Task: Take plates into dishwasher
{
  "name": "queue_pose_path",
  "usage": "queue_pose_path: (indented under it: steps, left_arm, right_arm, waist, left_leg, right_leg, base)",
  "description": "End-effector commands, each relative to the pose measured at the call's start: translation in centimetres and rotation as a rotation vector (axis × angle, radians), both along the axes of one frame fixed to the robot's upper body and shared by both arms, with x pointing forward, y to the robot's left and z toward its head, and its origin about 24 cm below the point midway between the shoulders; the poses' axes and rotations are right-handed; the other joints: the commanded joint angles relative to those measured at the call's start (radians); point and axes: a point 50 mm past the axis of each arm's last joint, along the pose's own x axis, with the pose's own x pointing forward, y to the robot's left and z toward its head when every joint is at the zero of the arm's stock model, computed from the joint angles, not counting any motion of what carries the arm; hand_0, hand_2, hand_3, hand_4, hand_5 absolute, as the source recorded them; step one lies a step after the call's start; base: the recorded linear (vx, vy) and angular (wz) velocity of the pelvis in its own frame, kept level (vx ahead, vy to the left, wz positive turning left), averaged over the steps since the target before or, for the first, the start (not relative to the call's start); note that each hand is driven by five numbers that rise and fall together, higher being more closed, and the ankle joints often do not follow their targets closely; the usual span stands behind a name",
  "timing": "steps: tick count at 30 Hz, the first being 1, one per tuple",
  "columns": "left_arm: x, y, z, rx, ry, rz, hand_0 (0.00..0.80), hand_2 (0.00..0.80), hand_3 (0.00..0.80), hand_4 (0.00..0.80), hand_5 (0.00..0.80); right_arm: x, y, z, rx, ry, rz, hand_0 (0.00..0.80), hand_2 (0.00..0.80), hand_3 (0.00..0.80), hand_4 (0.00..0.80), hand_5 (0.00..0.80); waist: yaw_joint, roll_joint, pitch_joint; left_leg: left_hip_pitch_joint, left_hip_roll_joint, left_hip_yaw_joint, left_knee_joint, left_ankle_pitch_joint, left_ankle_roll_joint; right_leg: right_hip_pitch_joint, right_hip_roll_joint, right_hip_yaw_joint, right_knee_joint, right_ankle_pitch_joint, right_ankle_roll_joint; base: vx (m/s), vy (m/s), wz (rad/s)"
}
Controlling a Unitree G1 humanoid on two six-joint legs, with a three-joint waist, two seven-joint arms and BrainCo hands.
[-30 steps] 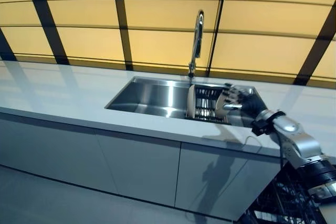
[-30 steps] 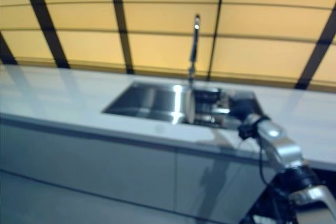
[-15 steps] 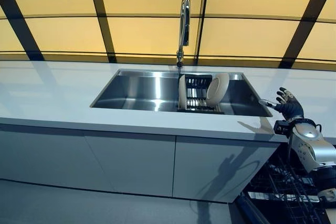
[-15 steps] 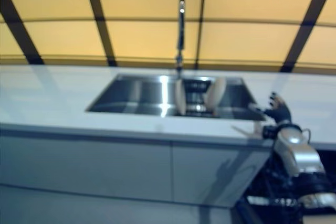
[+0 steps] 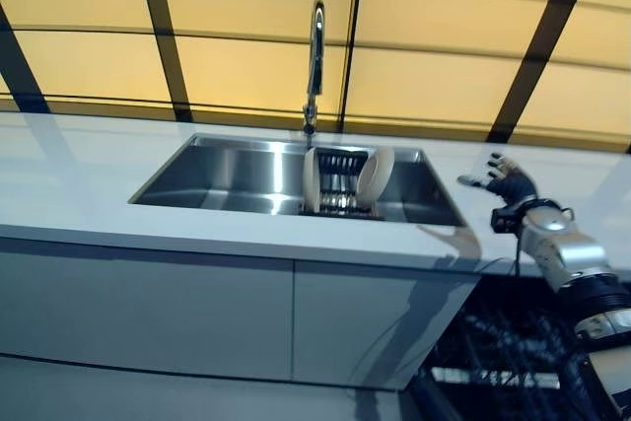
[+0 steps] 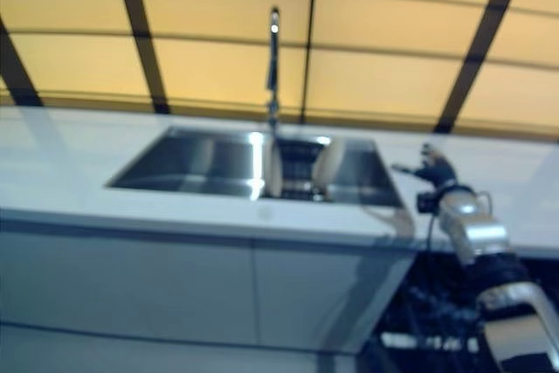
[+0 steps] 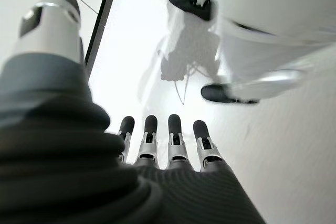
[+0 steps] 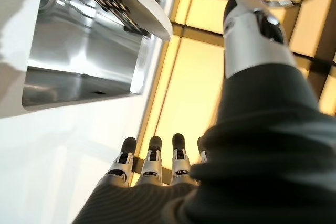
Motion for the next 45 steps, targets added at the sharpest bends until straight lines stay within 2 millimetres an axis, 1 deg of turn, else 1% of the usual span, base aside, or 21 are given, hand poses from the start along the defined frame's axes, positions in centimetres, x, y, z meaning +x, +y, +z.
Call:
queue_pose_path:
  steps: [1, 2, 3, 4, 5, 6, 7, 8, 9, 11, 16, 17, 20, 24, 27, 31, 34, 36, 39, 42, 45]
  left_arm:
    - [-0.1, -0.4, -0.2, -0.01, 0.004, 0.027, 0.0, 0.0, 0.0, 0.0, 0.0]
    - [-0.2, -0.3, -0.2, -0.009, 0.002, 0.009, 0.0, 0.0, 0.0, 0.0, 0.0]
    - [-0.1, -0.4, -0.2, -0.008, 0.005, -0.005, 0.0, 0.0, 0.0, 0.0, 0.0]
    - [0.0, -0.5, -0.2, -0.007, 0.009, -0.018, 0.0, 0.0, 0.0, 0.0, 0.0]
    - [0.2, -0.6, -0.2, -0.006, 0.01, -0.024, 0.0, 0.0, 0.0, 0.0, 0.0]
    - [0.4, -0.5, -0.1, -0.004, 0.009, -0.028, 0.0, 0.0, 0.0, 0.0, 0.0]
    - [0.4, -0.5, -0.1, -0.002, 0.007, -0.035, 0.0, 0.0, 0.0, 0.0, 0.0]
    - [0.3, -0.4, -0.1, -0.002, 0.013, -0.043, 0.0, 0.0, 0.0, 0.0, 0.0]
    - [0.2, -0.4, -0.1, -0.002, 0.013, -0.037, 0.0, 0.0, 0.0, 0.0, 0.0]
    - [0.2, -0.2, -0.1, 0.011, 0.005, -0.029, 0.0, 0.0, 0.0, 0.0, 0.0]
    - [0.0, -0.2, -0.1, 0.009, 0.008, -0.057, 0.0, 0.0, 0.0, 0.0, 0.0]
    - [-0.1, -0.2, -0.1, 0.004, 0.012, -0.057, 0.0, 0.0, 0.0, 0.0, 0.0]
    - [-0.6, -0.3, -0.2, -0.007, 0.025, -0.063, 0.0, 0.0, 0.0, 0.0, 0.0]
    - [-1.1, -0.6, -0.4, -0.015, 0.038, -0.066, 0.0, 0.0, 0.0, 0.0, 0.0]
    - [-1.3, -0.7, -0.5, -0.015, 0.034, -0.058, 0.0, 0.0, 0.0, 0.0, 0.0]
    - [-1.0, -0.7, -0.4, -0.011, 0.015, -0.064, 0.0, 0.0, 0.0, 0.0, 0.0]
    - [-0.3, -0.5, -0.2, -0.004, 0.0, -0.081, 0.0, 0.0, 0.0, 0.0, 0.0]
    - [0.0, -0.4, -0.2, -0.002, -0.004, -0.096, 0.0, 0.0, 0.0, 0.0, 0.0]
    - [0.6, -0.2, 0.0, 0.005, -0.022, -0.119, 0.0, 0.0, 0.0, 0.0, 0.0]
    - [0.7, -0.2, 0.0, 0.004, -0.024, -0.127, 0.0, 0.0, 0.0, 0.0, 0.0]
    - [0.1, -0.1, 0.0, 0.002, -0.005, -0.15, 0.0, 0.0, 0.0, 0.0, 0.0]
  right_arm:
    - [0.6, 0.0, 3.2, -0.039, -0.133, -0.01, 0.0, 0.0, 0.0, 0.0, 0.0]
    - [0.8, 0.1, 2.8, 0.006, -0.109, -0.002, 0.0, 0.0, 0.0, 0.0, 0.0]
    - [0.8, 0.1, 2.8, 0.016, -0.111, 0.002, 0.0, 0.0, 0.0, 0.0, 0.0]
    - [0.8, 0.0, 3.0, 0.029, -0.118, 0.005, 0.0, 0.0, 0.0, 0.0, 0.0]
    - [0.8, 0.0, 3.2, 0.053, -0.13, 0.011, 0.0, 0.0, 0.0, 0.0, 0.0]
    - [0.7, -0.3, 3.3, 0.069, -0.127, 0.011, 0.0, 0.0, 0.0, 0.0, 0.0]
    - [0.6, -0.6, 3.2, 0.068, -0.123, 0.017, 0.0, 0.0, 0.0, 0.0, 0.0]
    - [0.5, -0.8, 2.9, 0.071, -0.116, 0.022, 0.0, 0.0, 0.0, 0.0, 0.0]
    - [0.4, -1.0, 2.8, 0.07, -0.108, 0.028, 0.0, 0.0, 0.0, 0.0, 0.0]
    - [0.3, -1.2, 2.5, 0.072, -0.102, 0.033, 0.0, 0.0, 0.0, 0.0, 0.0]
    - [0.0, -0.8, 2.0, 0.086, -0.103, 0.044, 0.0, 0.0, 0.0, 0.0, 0.0]
    - [-0.1, -0.3, 1.6, 0.088, -0.087, 0.059, 0.0, 0.0, 0.0, 0.0, 0.0]
    - [-0.2, 0.0, 0.8, 0.097, -0.056, 0.079, 0.0, 0.0, 0.0, 0.0, 0.0]
    - [-0.3, 0.4, 0.1, 0.112, -0.034, 0.098, 0.0, 0.0, 0.0, 0.0, 0.0]
    - [-0.2, 0.8, -0.1, 0.115, -0.034, 0.112, 0.0, 0.0, 0.0, 0.0, 0.0]
    - [0.0, 1.4, 0.1, 0.13, -0.04, 0.139, 0.0, 0.0, 0.0, 0.0, 0.0]
    - [0.2, 2.3, -0.1, 0.173, -0.029, 0.147, 0.0, 0.0, 0.0, 0.0, 0.0]
    - [0.2, 2.4, -0.2, 0.189, -0.03, 0.144, 0.0, 0.0, 0.0, 0.0, 0.0]
    - [0.5, 2.6, -0.4, 0.229, -0.024, 0.131, 0.0, 0.0, 0.0, 0.0, 0.0]
    - [0.8, 2.6, -0.4, 0.282, -0.01, 0.118, 0.0, 0.0, 0.0, 0.0, 0.0]
    - [1.1, 2.7, -0.6, 0.327, 0.013, 0.113, 0.0, 0.0, 0.0, 0.0, 0.0]
  waist:
    - [0.012, 0.04, 0.028]
    - [0.045, 0.07, 0.049]
    - [0.058, 0.075, 0.056]
    - [0.066, 0.075, 0.059]
    - [0.061, 0.068, 0.055]
    - [0.058, 0.064, 0.037]
    - [0.053, 0.064, 0.025]
    - [0.048, 0.065, 0.009]
    - [0.044, 0.065, 0.0]
    - [0.043, 0.062, -0.016]
    - [0.046, 0.054, -0.027]
    - [0.047, 0.052, -0.027]
    - [0.047, 0.049, -0.026]
    - [0.045, 0.044, -0.021]
    - [0.046, 0.043, -0.018]
    - [0.05, 0.037, -0.016]
    - [0.049, 0.036, -0.017]
    - [0.047, 0.037, -0.016]
    - [0.055, 0.041, -0.011]
    - [0.059, 0.044, -0.011]
    - [0.068, 0.047, -0.008]
  left_leg:
    - [0.012, 0.009, -0.039, -0.261, 0.262, 0.013]
    - [-0.037, -0.008, 0.025, -0.489, 0.314, 0.002]
    - [-0.05, -0.019, 0.038, -0.539, 0.337, -0.004]
    - [-0.073, -0.022, 0.035, -0.529, 0.349, -0.007]
    - [-0.059, -0.046, 0.037, -0.534, 0.29, 0.012]
    - [-0.011, -0.063, 0.036, -0.599, 0.239, 0.025]
    - [0.018, -0.064, 0.039, -0.625, 0.225, 0.031]
    - [0.069, -0.062, 0.036, -0.666, 0.215, 0.03]
    - [0.098, -0.06, 0.032, -0.686, 0.208, 0.03]
    - [0.128, -0.059, 0.022, -0.703, 0.194, 0.03]
    - [0.129, -0.052, 0.026, -0.704, 0.181, 0.031]
    - [0.126, -0.052, 0.025, -0.703, 0.177, 0.032]
    - [0.13, -0.048, 0.029, -0.702, 0.169, 0.033]
    - [0.146, -0.046, 0.034, -0.697, 0.151, 0.037]
    - [0.156, -0.049, 0.035, -0.699, 0.143, 0.041]
    - [0.168, -0.056, 0.034, -0.697, 0.128, 0.051]
    - [0.178, -0.063, 0.031, -0.71, 0.128, 0.064]
    - [0.182, -0.066, 0.028, -0.713, 0.127, 0.07]
    - [0.186, -0.076, 0.021, -0.723, 0.125, 0.079]
    - [0.186, -0.082, 0.017, -0.73, 0.124, 0.082]
    - [0.183, -0.083, 0.017, -0.737, 0.123, 0.082]
  right_leg:
    - [0.181, -0.081, 0.061, -0.06, 0.089, 0.124]
    - [0.238, -0.045, 0.072, -0.092, 0.078, 0.137]
    - [0.257, -0.04, 0.072, -0.1, 0.073, 0.138]
    - [0.271, -0.039, 0.071, -0.099, 0.063, 0.132]
    - [0.262, -0.055, 0.072, -0.097, 0.062, 0.135]
    - [0.264, -0.073, 0.065, -0.102, 0.059, 0.154]
    - [0.262, -0.081, 0.056, -0.106, 0.06, 0.16]
    - [0.261, -0.094, 0.038, -0.114, 0.067, 0.172]
    - [0.26, -0.1, 0.03, -0.121, 0.072, 0.178]
    - [0.252, -0.109, 0.025, -0.126, 0.074, 0.185]
    - [0.242, -0.125, 0.012, -0.135, 0.075, 0.196]
    - [0.24, -0.129, 0.014, -0.139, 0.077, 0.2]
    - [0.232, -0.141, 0.011, -0.14, 0.082, 0.208]
    - [0.22, -0.159, 0.015, -0.14, 0.096, 0.222]
    - [0.214, -0.167, 0.021, -0.14, 0.102, 0.229]
    - [0.21, -0.179, 0.025, -0.14, 0.113, 0.239]
    - [0.208, -0.186, 0.024, -0.129, 0.121, 0.247]
    - [0.204, -0.187, 0.023, -0.12, 0.125, 0.249]
    - [0.186, -0.2, 0.007, -0.11, 0.148, 0.254]
    - [0.173, -0.206, -0.001, -0.113, 0.167, 0.257]
    - [0.152, -0.209, -0.016, -0.109, 0.183, 0.262]
  base:
    - [0.283, 0.176, -0.97]
    - [0.269, 0.164, -0.39]
    - [0.3, 0.189, -0.18]
    - [0.119, 0.097, -0.18]
    - [0.106, 0.141, -0.65]
    - [0.105, 0.157, -0.82]
    - [0.135, 0.166, -0.59]
    - [0.127, 0.116, -0.42]
    - [0.119, 0.089, -0.34]
    - [0.099, 0.063, -0.13]
    - [0.043, 0.045, 0.38]
    - [0.022, 0.04, 0.34]
    - [0.027, 0.053, 0.18]
    - [0.042, 0.066, 0.06]
    - [0.036, 0.068, -0.02]
    - [0.034, 0.068, -0.04]
    - [0.014, 0.039, -0.04]
    - [0.006, 0.015, -0.01]
    - [0.0, 0.0, 0.0]
    - [0.013, 0.001, 0.01]
    - [0.039, 0.007, 0.03]
